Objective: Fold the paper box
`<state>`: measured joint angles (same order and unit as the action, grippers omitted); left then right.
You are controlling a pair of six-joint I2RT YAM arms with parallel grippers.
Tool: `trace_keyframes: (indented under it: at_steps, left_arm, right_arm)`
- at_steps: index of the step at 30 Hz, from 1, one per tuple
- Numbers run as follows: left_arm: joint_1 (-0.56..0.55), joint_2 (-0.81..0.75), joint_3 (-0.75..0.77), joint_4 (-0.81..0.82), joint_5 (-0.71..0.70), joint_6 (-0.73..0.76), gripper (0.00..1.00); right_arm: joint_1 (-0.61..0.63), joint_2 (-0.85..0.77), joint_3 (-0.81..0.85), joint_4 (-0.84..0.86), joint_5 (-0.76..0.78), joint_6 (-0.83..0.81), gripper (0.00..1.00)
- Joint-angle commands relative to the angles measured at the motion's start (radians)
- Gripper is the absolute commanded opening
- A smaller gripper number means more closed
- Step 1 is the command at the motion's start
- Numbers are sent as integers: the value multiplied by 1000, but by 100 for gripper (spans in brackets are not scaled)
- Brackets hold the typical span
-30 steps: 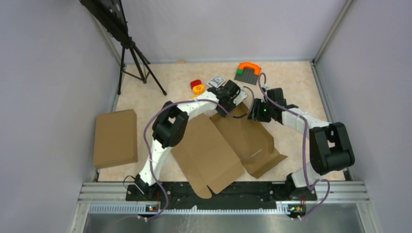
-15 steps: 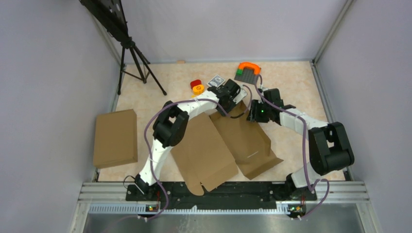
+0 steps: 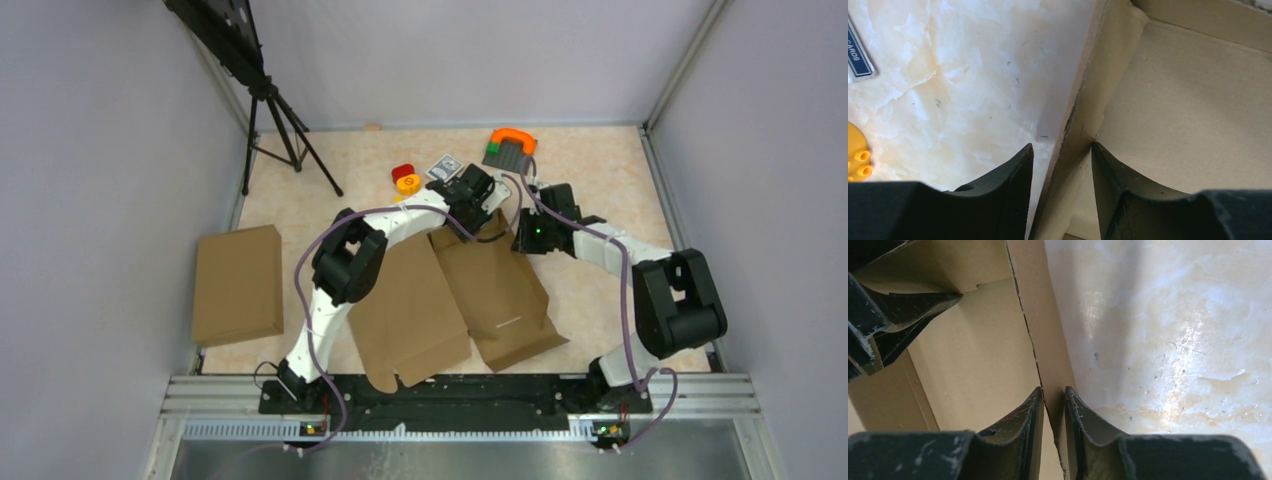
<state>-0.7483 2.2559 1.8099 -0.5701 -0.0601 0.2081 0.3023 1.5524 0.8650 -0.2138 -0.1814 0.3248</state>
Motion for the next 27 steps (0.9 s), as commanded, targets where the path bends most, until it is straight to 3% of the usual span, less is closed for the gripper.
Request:
trace_keyframes:
  at_steps: [1, 17, 19, 22, 27]
  left_arm:
    - [-5, -64, 14, -13, 55, 15, 49]
    - [-5, -58, 37, 30, 86, 30, 38]
    - [-5, -56, 38, 33, 89, 32, 32]
    - [-5, -49, 48, 30, 85, 38, 0]
    - [-6, -32, 55, 13, 7, 44, 0]
  right_arm:
    - [17, 15, 34, 12, 2, 1, 21]
    - [35, 8, 43, 2, 4, -6, 21]
    - [34, 9, 43, 3, 3, -7, 21]
    - [36, 8, 42, 4, 1, -7, 20]
    - [55, 8, 46, 12, -14, -19, 23]
